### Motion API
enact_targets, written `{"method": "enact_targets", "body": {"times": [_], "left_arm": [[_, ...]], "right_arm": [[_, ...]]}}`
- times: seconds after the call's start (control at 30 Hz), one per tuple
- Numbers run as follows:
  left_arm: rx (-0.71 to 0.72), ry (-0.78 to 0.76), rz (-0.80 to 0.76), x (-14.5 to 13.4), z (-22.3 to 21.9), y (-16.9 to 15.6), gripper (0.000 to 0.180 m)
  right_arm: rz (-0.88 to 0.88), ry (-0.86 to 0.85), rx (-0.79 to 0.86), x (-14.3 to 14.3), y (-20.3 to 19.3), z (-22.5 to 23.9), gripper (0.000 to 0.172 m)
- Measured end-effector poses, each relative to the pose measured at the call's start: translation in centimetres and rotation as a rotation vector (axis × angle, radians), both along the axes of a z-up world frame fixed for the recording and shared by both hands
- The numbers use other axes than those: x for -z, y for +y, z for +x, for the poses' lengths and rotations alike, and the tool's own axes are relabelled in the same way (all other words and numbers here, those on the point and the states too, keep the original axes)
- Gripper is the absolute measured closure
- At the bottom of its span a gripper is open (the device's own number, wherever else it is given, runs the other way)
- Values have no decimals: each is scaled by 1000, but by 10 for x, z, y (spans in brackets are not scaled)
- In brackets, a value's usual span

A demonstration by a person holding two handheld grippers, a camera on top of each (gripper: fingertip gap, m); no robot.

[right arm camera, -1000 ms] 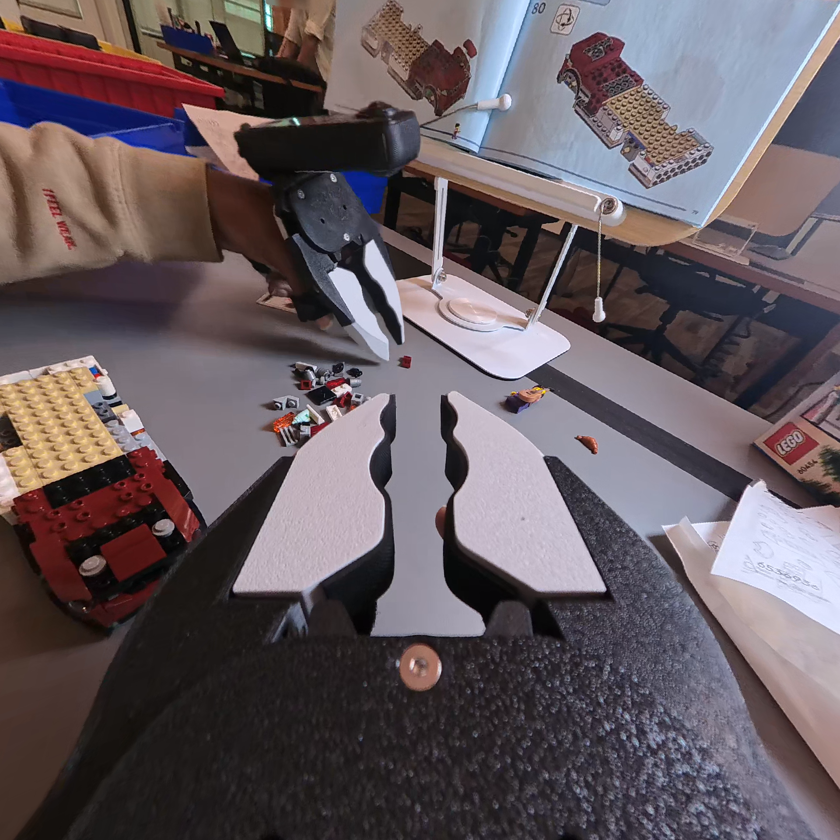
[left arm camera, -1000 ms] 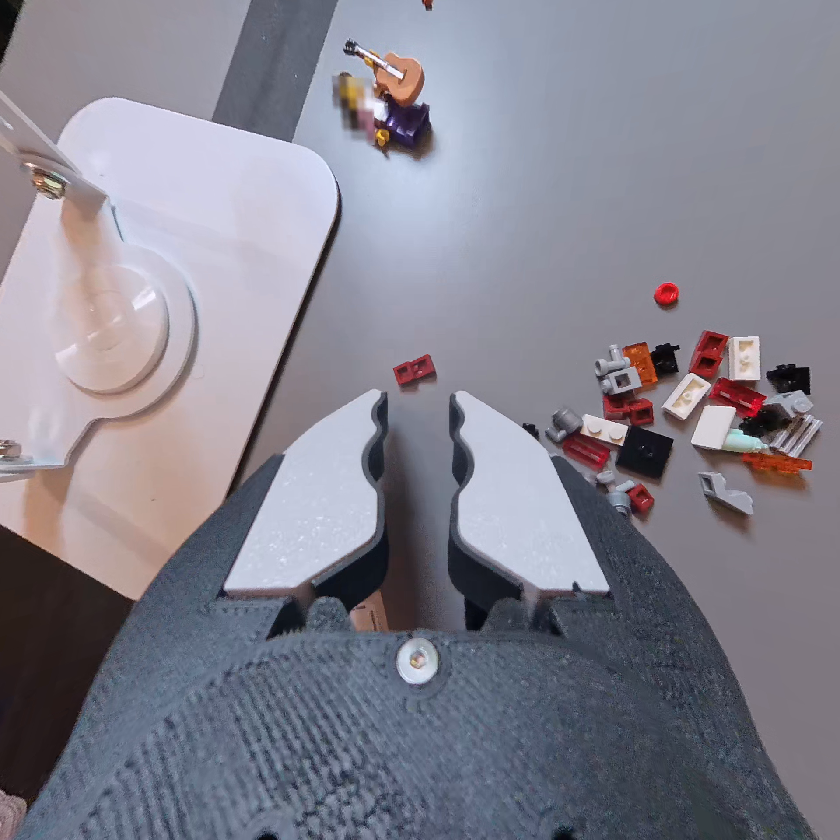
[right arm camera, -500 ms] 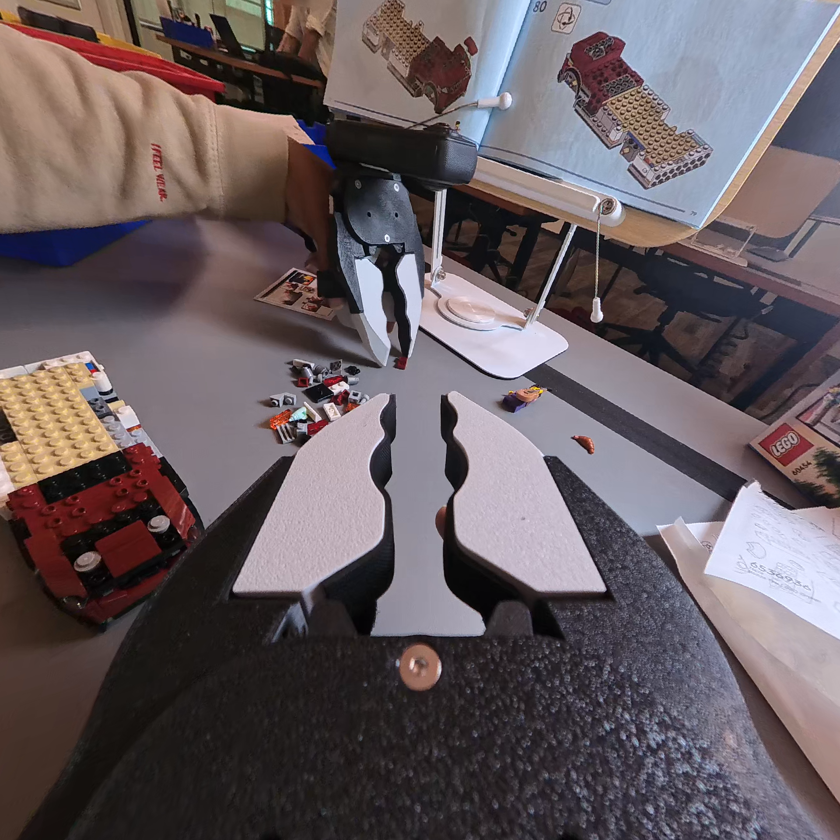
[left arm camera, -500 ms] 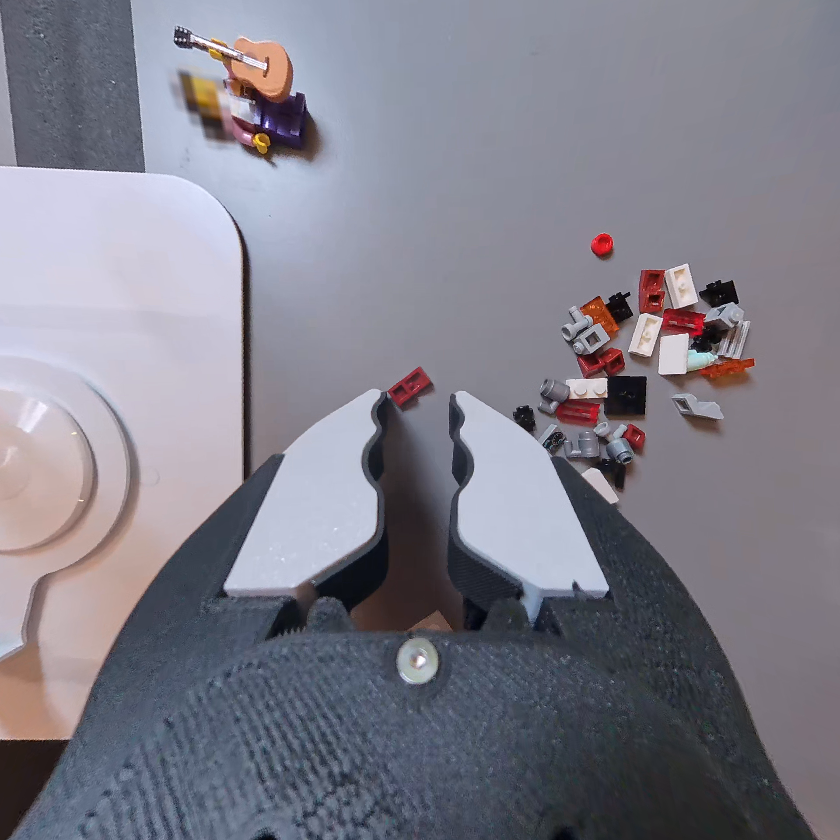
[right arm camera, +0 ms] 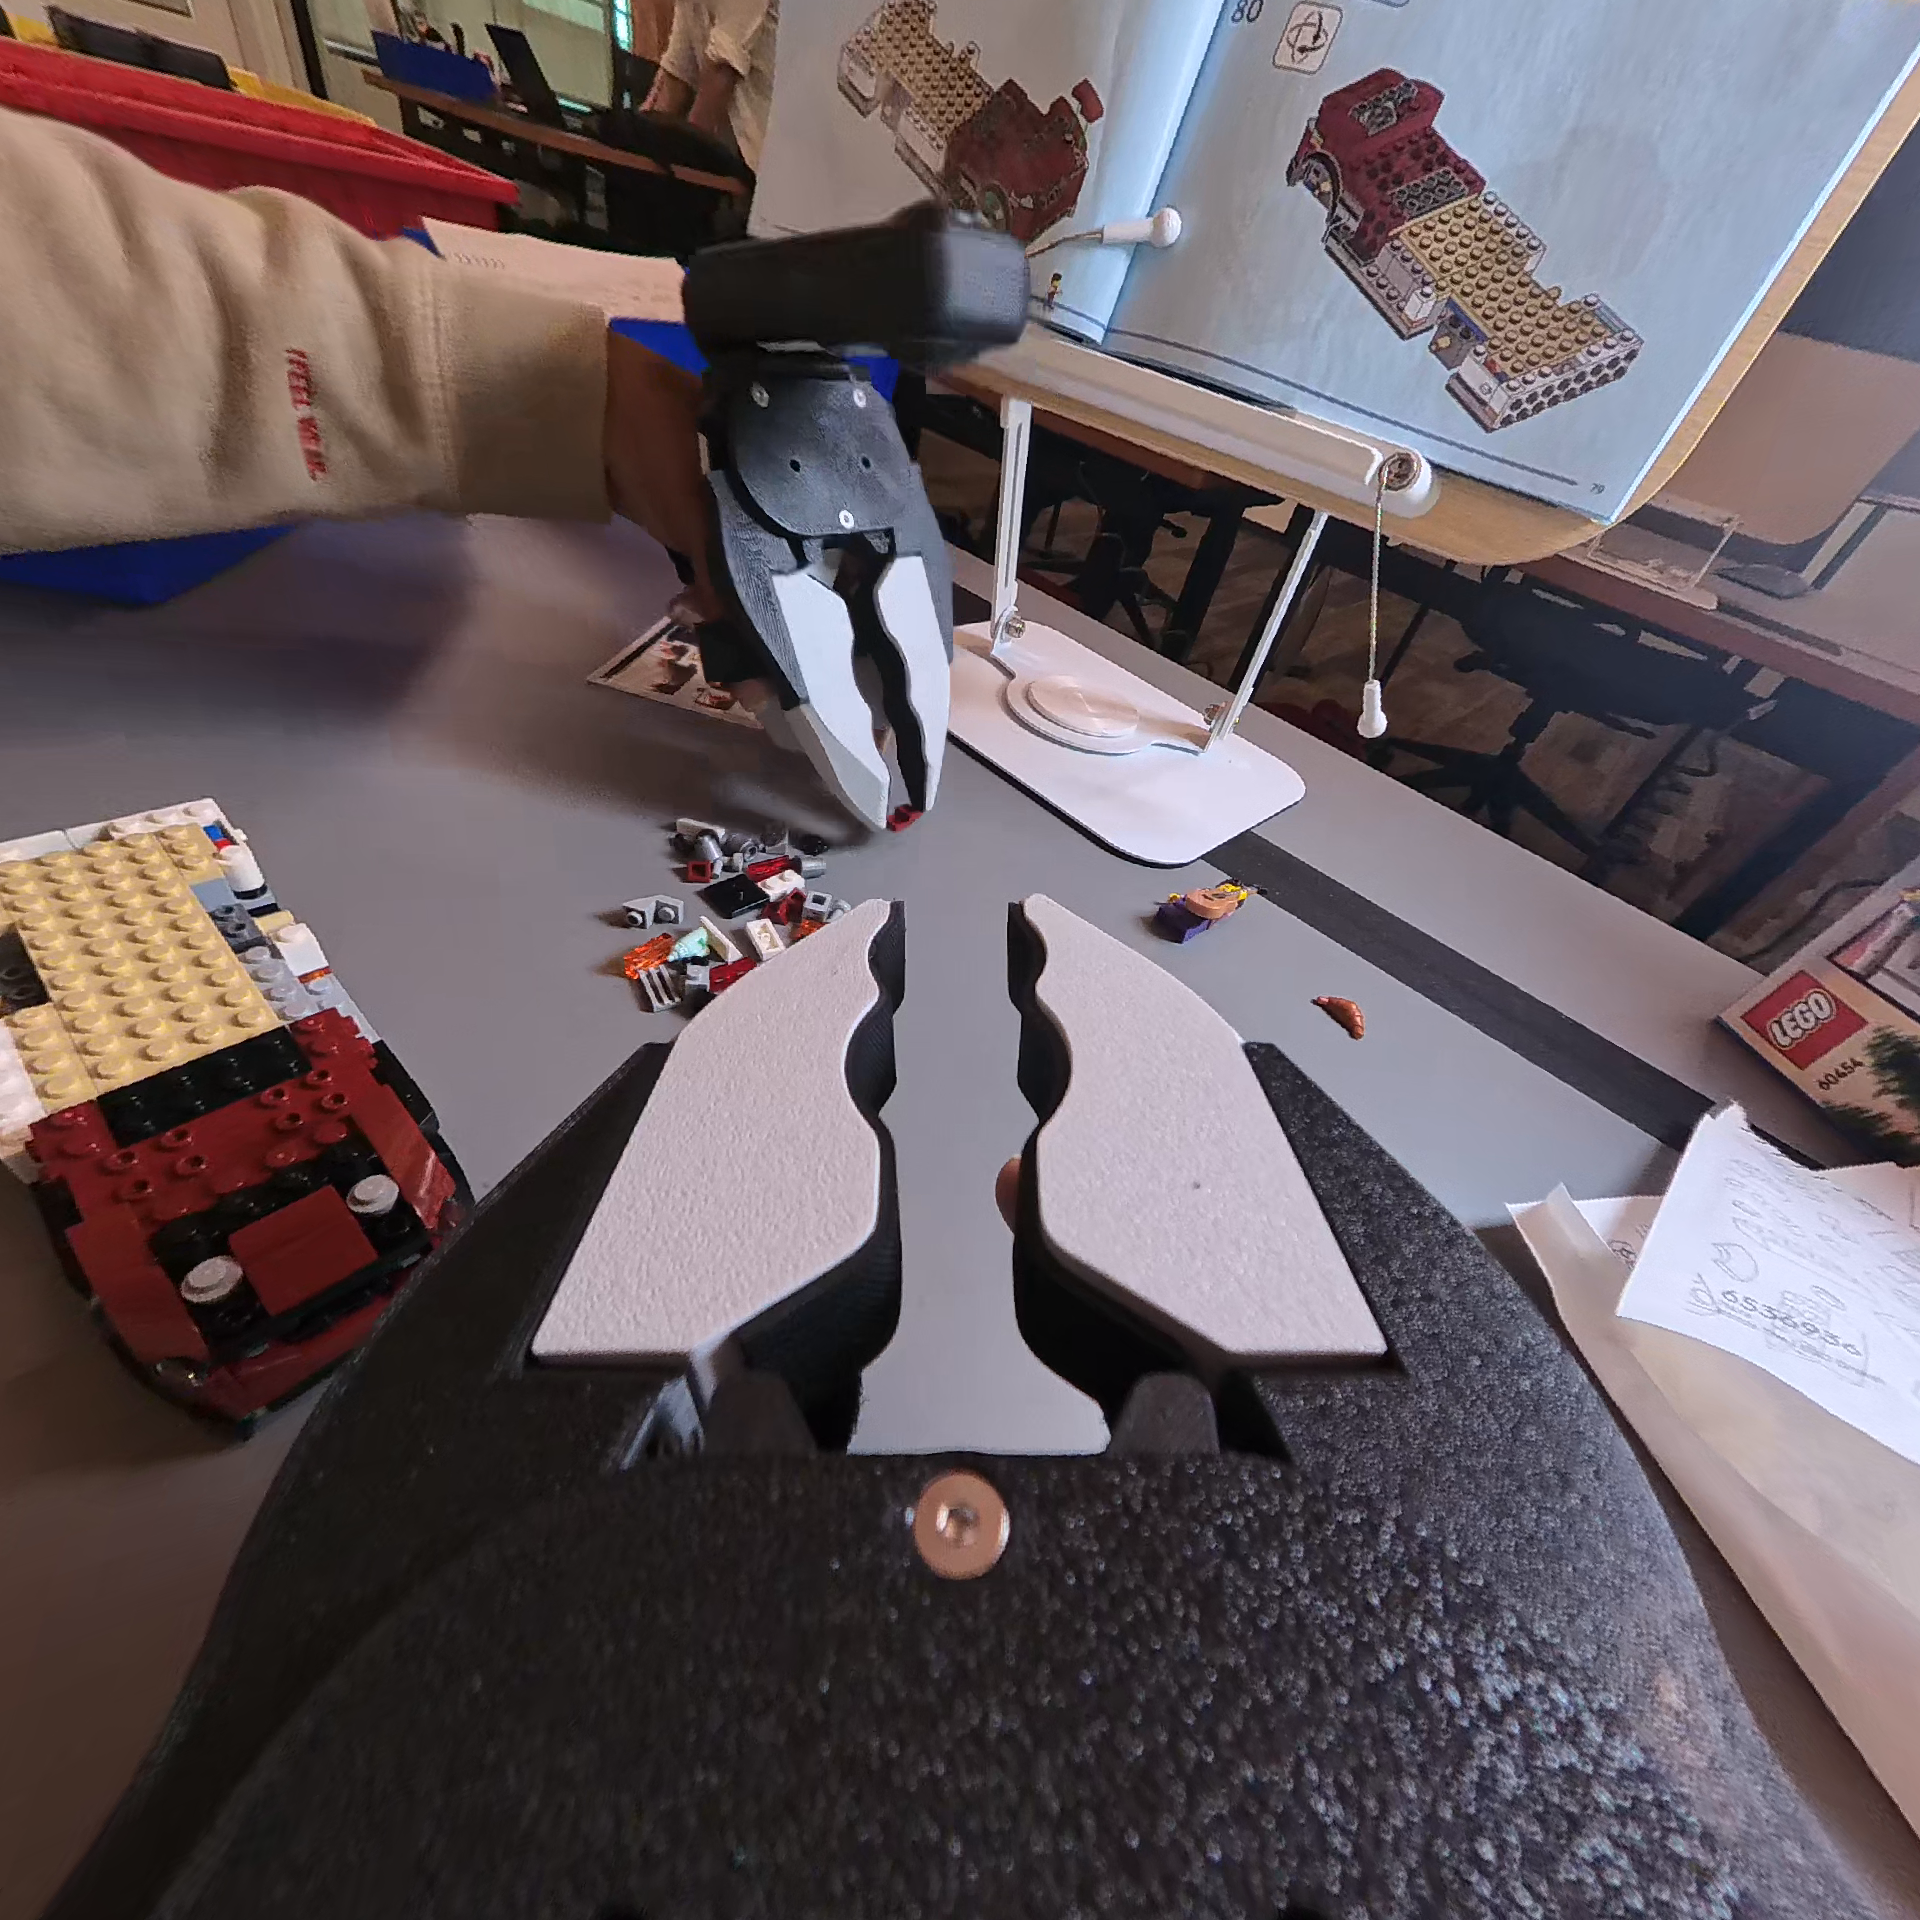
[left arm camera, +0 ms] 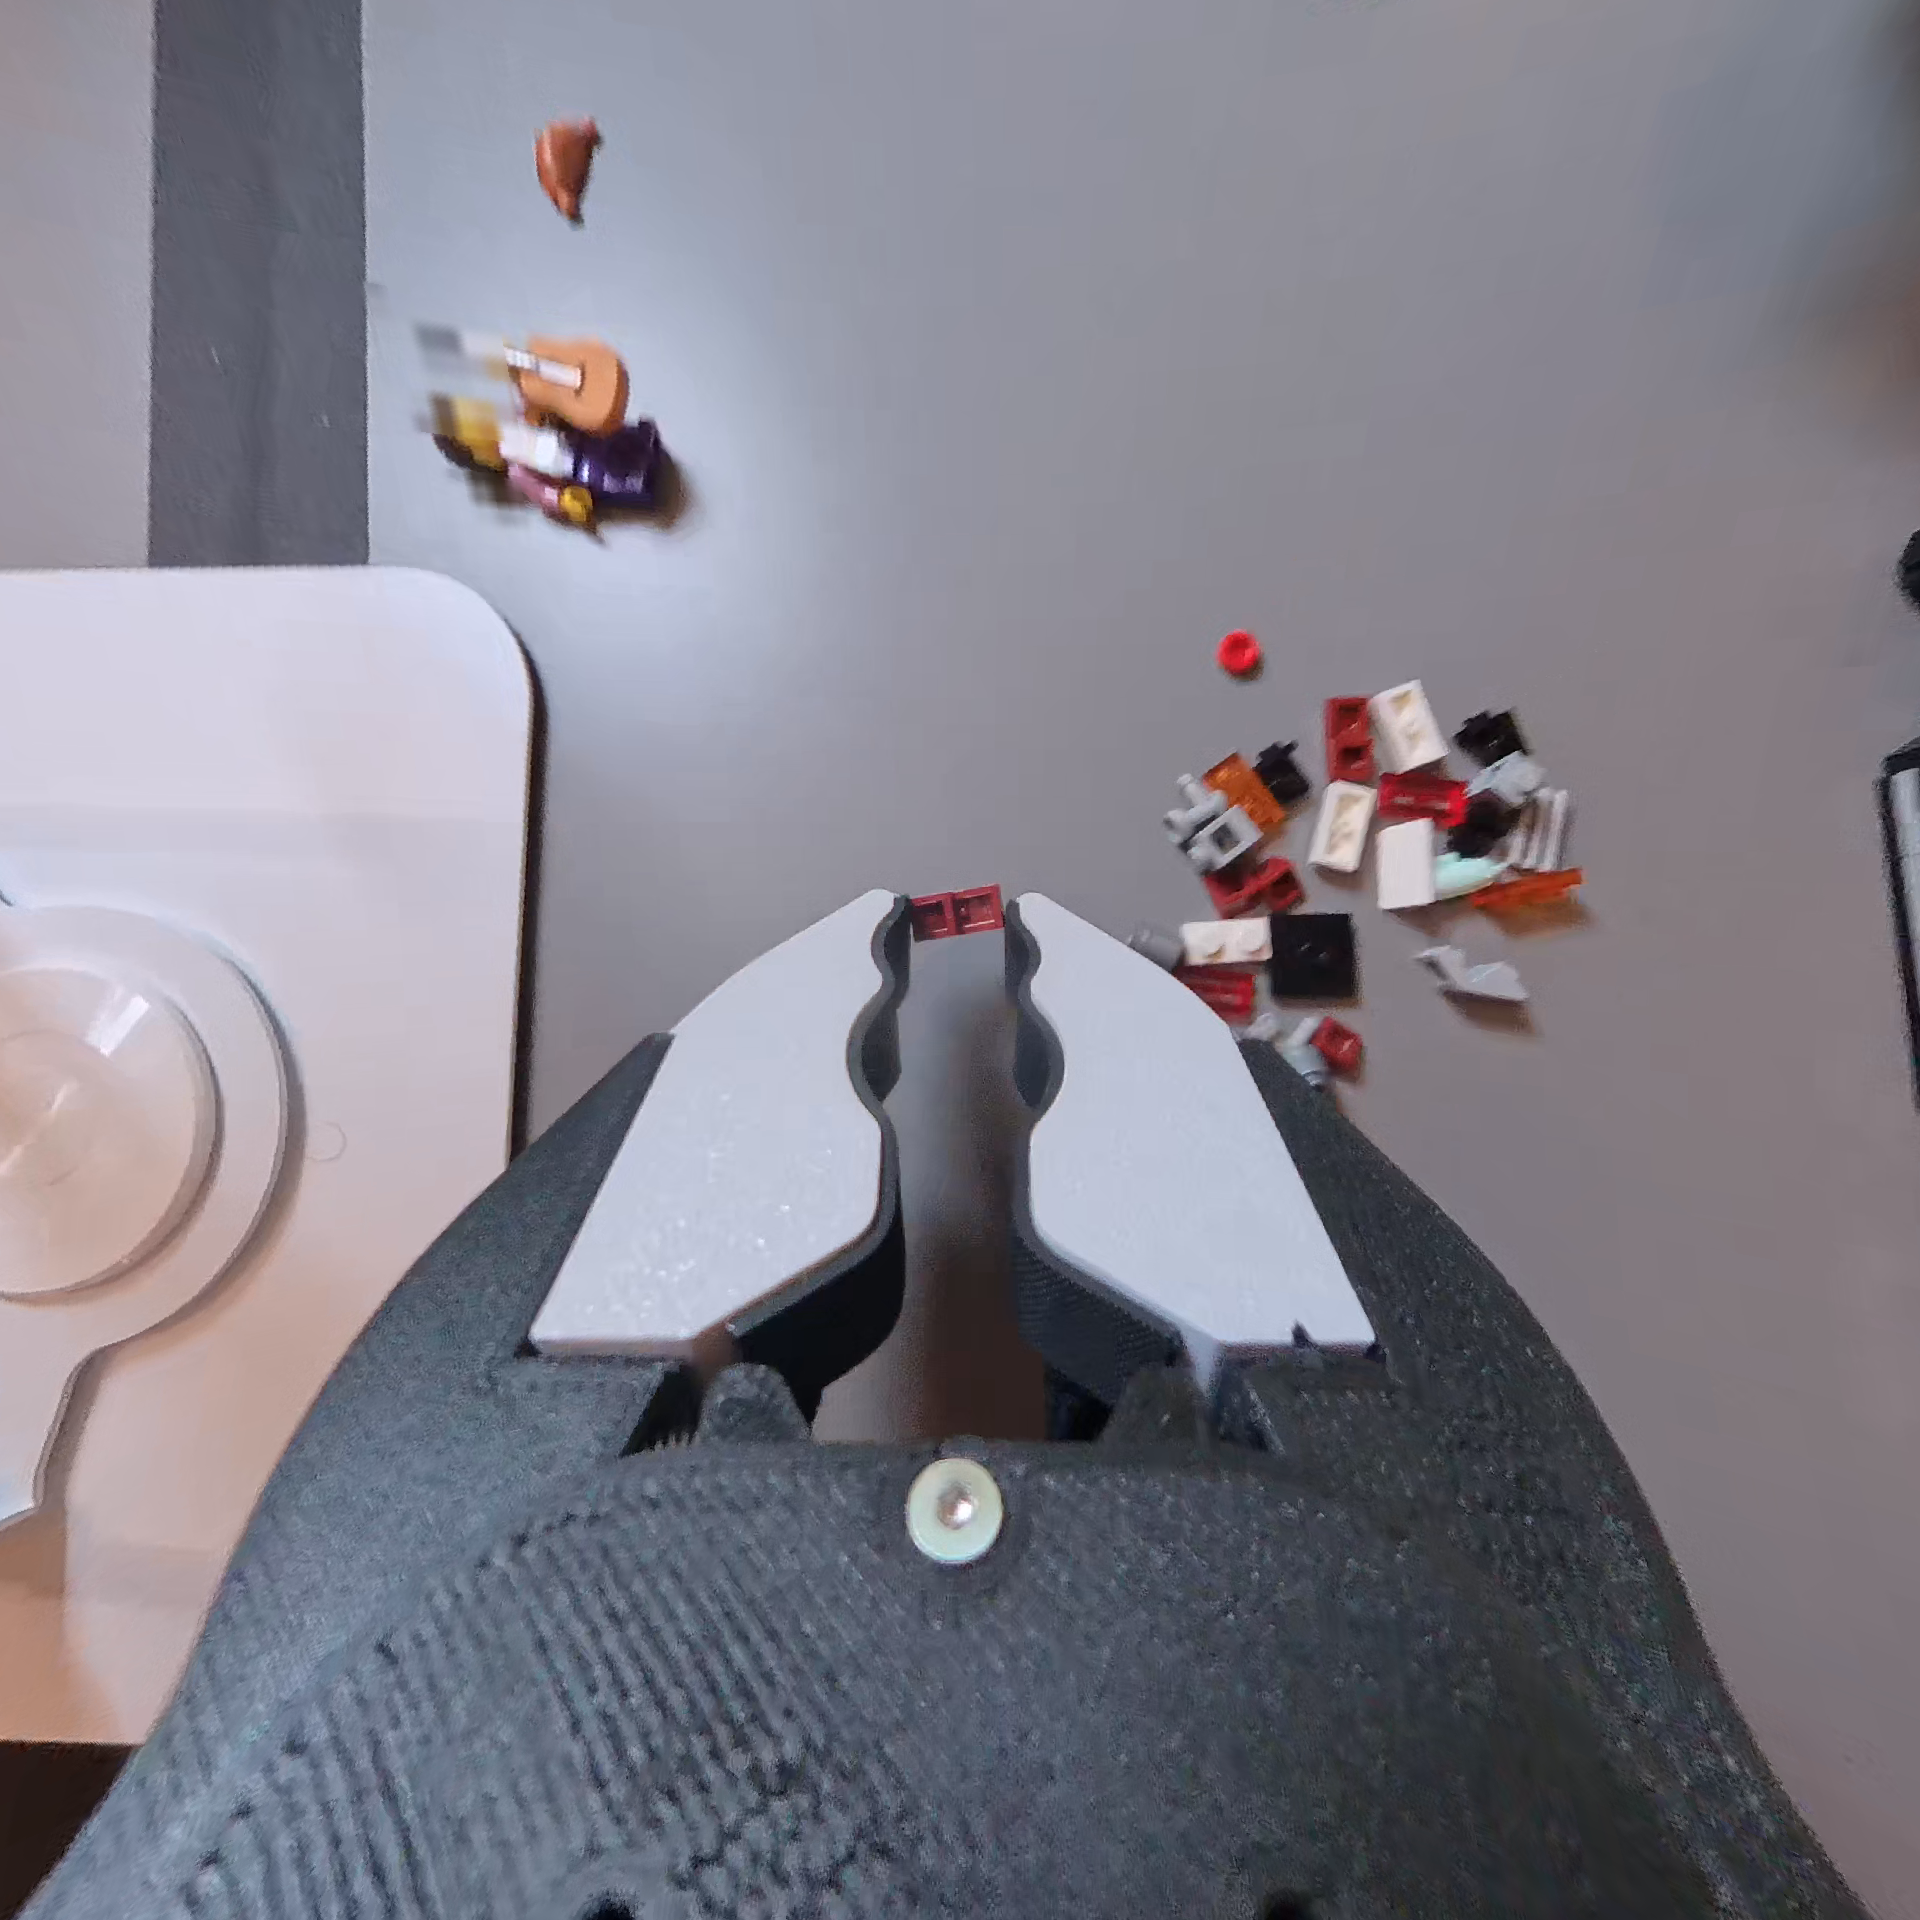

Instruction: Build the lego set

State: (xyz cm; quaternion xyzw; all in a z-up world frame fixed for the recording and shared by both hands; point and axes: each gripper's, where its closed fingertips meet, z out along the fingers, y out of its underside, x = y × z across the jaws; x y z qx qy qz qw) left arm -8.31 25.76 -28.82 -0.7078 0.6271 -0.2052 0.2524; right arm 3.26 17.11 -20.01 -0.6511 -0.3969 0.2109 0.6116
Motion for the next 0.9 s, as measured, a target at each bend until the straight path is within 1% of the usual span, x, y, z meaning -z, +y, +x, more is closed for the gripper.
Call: {"method": "enact_targets", "body": {"times": [0.07,0.13,0.2,0.3,0.37,0.43,0.53,0.63,0.7,0.77,0.83,0.9], "left_arm": [[9,-111,43,-25,15,-18,163],[24,-265,63,-57,38,-48,163],[31,-445,-2,-86,60,-87,163],[11,-650,-107,-114,80,-132,163],[-10,-754,-183,-127,87,-153,163],[-32,-835,-246,-137,88,-166,163],[-34,-903,-307,-146,88,-178,163],[-42,-934,-348,-151,86,-185,163],[-63,-944,-375,-152,85,-187,163],[-98,-929,-364,-149,82,-187,160],[-144,-898,-291,-145,74,-185,154],[-185,-825,-195,-136,61,-186,152]], "right_arm": [[2,1,-9,-1,-2,-2,153],[19,0,-35,-3,-7,-6,149],[90,-2,-79,-12,-19,-13,147],[274,-32,-148,-30,-45,-26,147],[372,-51,-185,-39,-63,-33,149],[436,-51,-212,-47,-77,-38,152],[512,-46,-199,-59,-88,-40,162],[551,-64,-195,-64,-95,-42,163],[539,-92,-214,-65,-98,-43,163],[446,-128,-282,-59,-100,-44,163],[316,-239,-338,-43,-95,-39,164],[77,-474,-427,-2,-94,-22,164]]}}
